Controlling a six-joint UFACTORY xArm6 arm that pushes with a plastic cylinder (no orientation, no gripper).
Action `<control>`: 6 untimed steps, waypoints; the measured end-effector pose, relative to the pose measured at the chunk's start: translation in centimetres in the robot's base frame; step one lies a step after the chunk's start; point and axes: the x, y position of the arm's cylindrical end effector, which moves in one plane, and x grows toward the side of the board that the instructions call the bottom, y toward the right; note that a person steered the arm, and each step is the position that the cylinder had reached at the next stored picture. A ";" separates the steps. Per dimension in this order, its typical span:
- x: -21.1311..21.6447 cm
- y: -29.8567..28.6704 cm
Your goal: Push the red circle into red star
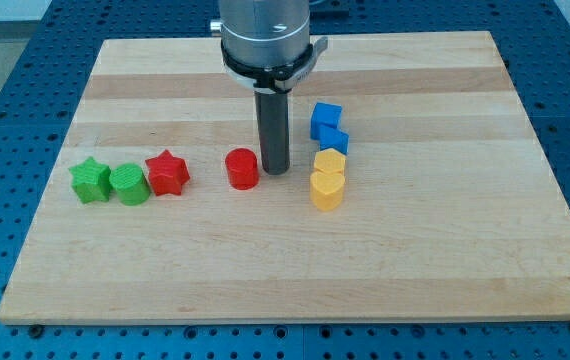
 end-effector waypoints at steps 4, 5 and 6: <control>0.2 -2.9; 0.2 -3.8; 0.2 -4.6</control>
